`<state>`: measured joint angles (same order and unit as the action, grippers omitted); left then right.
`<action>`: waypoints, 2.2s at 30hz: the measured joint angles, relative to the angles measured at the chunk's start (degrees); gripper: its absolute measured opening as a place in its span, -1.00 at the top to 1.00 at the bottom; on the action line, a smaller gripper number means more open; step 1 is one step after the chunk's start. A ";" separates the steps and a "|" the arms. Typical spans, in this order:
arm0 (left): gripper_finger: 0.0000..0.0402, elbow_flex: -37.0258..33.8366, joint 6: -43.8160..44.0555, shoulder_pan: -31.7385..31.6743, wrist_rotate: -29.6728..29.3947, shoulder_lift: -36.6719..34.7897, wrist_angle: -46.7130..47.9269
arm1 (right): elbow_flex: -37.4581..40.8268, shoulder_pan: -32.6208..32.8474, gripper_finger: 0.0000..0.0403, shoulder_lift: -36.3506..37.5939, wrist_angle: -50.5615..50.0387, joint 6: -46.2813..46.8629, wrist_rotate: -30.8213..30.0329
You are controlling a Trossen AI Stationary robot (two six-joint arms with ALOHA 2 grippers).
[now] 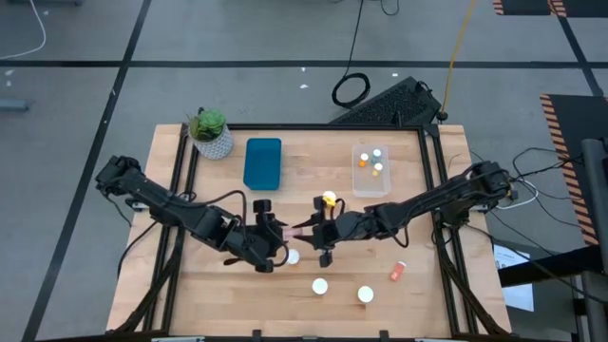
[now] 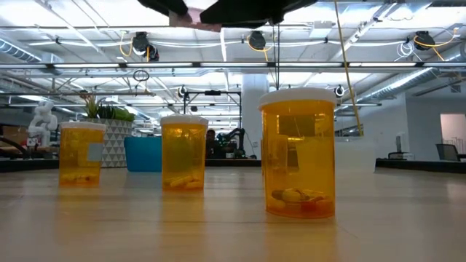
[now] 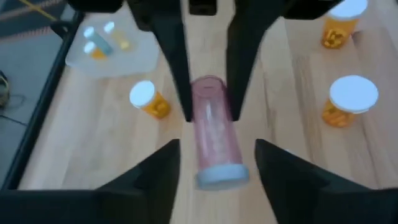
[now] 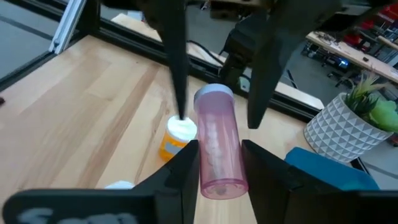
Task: Pick and place medicine bottles into bin by pill shape (circle, oval)
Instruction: Put the small purple pill bottle into the transparent bin
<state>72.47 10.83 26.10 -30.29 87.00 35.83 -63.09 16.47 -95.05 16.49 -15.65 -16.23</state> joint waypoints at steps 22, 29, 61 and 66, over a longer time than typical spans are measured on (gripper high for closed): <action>-0.42 -6.34 -2.88 4.11 -16.74 -6.90 -5.24 | 5.74 0.52 0.51 13.01 -4.90 8.77 3.66; -0.41 -19.64 -13.58 -0.31 -10.72 -7.13 -39.13 | 15.89 -0.31 0.51 15.90 16.71 8.72 4.54; -0.48 -25.36 -21.03 -13.72 21.30 4.28 -99.86 | 25.64 -1.38 0.51 4.95 68.98 4.09 6.04; -0.34 -24.06 -20.56 -14.44 23.53 5.32 -99.27 | 25.64 -1.42 0.51 4.88 69.28 4.03 6.05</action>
<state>48.41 -9.73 11.67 -6.76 92.32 -63.44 -37.45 15.05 -90.17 85.77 -11.62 -10.17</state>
